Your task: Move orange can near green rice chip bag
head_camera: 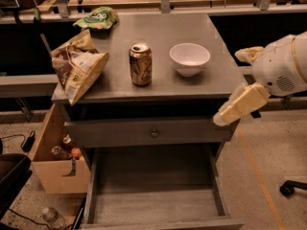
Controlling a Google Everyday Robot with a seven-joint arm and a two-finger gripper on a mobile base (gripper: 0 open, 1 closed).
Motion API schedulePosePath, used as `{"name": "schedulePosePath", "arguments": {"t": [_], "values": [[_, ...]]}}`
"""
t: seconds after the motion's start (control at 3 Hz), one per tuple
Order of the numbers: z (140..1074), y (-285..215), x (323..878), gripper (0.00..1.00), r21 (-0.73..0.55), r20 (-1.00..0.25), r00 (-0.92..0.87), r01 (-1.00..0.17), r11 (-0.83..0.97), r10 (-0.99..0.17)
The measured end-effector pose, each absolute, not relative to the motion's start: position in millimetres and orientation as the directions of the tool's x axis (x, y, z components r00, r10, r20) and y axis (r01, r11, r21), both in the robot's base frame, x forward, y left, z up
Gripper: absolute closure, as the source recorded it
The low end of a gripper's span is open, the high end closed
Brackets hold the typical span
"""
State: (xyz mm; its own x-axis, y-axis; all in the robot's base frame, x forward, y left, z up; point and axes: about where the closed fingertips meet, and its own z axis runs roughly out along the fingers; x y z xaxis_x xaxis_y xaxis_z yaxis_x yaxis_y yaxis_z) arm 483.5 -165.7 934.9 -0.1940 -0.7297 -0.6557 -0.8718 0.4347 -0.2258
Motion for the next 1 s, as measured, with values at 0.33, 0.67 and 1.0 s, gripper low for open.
{"name": "schedulePosePath", "arguments": {"t": [0.33,0.67,1.0], "values": [[906,-154,505,0.00,-0.205,-0.820,-0.113,-0.857,0.473,-0.561],[908,-153,528,0.00,-0.201,-0.936,-0.015,-0.798,0.568,-0.352],[930,-140,544,0.00,-0.209,-0.967,0.065,-0.764,0.611,-0.248]]}}
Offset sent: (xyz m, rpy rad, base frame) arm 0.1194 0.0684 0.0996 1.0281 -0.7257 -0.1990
